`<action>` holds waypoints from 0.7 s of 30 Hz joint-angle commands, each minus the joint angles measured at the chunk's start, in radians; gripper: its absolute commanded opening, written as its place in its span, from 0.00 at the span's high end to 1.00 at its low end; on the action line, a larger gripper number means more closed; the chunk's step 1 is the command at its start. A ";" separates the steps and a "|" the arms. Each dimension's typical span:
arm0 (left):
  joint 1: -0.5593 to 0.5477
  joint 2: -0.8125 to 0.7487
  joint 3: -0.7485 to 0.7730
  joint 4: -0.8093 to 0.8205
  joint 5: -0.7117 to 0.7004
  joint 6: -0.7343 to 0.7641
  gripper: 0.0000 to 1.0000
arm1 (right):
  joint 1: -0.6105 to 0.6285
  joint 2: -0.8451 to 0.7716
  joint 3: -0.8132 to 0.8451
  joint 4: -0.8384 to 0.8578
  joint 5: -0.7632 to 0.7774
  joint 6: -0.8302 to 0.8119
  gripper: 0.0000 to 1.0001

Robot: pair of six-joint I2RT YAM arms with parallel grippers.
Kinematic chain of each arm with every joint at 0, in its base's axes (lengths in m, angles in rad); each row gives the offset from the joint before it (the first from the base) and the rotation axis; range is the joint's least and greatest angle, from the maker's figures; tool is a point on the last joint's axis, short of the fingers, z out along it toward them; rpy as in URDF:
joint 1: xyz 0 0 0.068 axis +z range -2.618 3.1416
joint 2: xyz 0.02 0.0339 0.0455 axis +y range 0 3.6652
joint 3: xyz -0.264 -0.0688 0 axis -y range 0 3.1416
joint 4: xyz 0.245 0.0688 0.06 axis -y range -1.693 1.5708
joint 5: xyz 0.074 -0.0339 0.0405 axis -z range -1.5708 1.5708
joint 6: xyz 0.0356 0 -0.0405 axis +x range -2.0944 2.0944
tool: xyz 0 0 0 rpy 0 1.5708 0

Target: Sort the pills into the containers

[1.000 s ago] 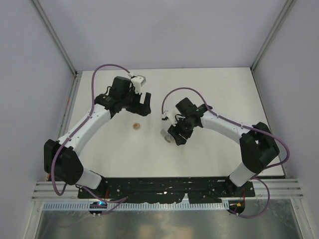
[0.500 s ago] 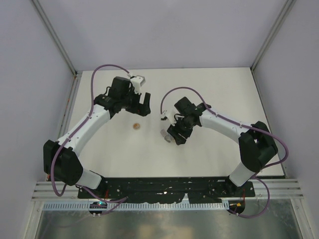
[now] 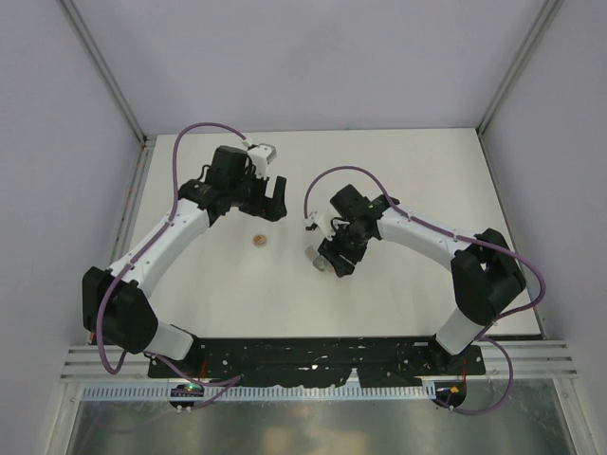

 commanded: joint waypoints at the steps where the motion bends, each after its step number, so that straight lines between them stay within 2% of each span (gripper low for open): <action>1: 0.008 -0.036 -0.006 0.047 0.021 -0.007 0.06 | 0.008 -0.002 0.045 -0.002 0.002 -0.010 0.94; 21: 0.013 -0.041 -0.013 0.050 0.022 -0.012 0.06 | 0.012 0.042 0.106 -0.061 0.013 -0.029 0.94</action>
